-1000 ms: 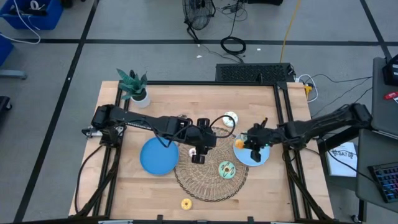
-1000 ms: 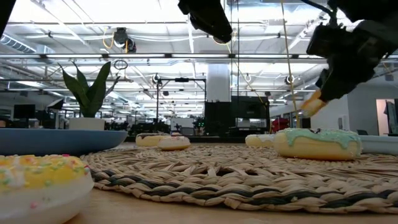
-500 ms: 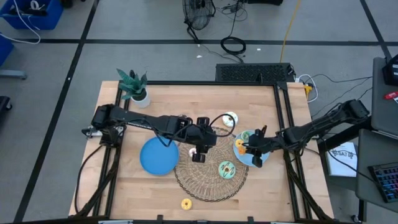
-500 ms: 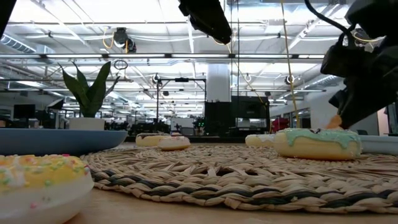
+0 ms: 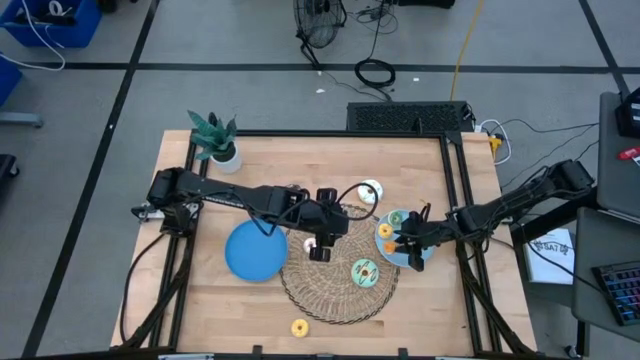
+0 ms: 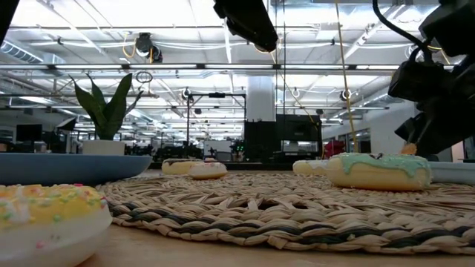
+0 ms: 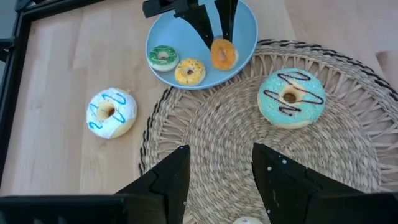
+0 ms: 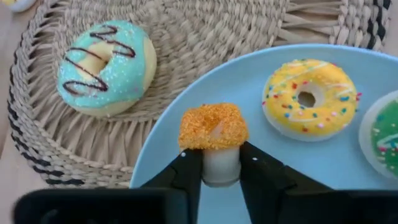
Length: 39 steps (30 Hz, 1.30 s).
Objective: Pick & Place donuts
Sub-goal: Put the small orange donut on the light blue plate, then put the small white donut on the light blue plate
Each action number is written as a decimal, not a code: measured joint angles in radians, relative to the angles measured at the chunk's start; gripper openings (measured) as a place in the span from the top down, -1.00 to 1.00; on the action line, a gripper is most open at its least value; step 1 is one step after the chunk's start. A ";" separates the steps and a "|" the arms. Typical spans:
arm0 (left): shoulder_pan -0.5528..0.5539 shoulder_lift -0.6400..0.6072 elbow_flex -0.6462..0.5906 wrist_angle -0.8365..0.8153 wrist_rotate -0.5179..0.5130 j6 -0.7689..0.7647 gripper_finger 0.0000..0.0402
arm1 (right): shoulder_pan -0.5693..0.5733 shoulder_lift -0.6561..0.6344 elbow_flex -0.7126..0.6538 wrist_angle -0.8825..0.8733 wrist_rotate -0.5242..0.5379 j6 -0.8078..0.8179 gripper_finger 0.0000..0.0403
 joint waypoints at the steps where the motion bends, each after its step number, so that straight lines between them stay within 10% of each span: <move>1: 0.000 0.000 0.000 0.001 0.000 0.000 0.13 | 0.000 0.000 0.000 0.000 0.000 -0.001 0.46; 13: 0.000 0.000 0.000 0.005 0.000 -0.001 0.13 | 0.000 0.000 0.000 0.053 0.000 -0.033 -0.29; 39: -0.043 -0.029 -0.001 0.037 0.035 0.017 0.13 | -0.002 -0.378 0.000 0.053 0.004 -0.260 -0.25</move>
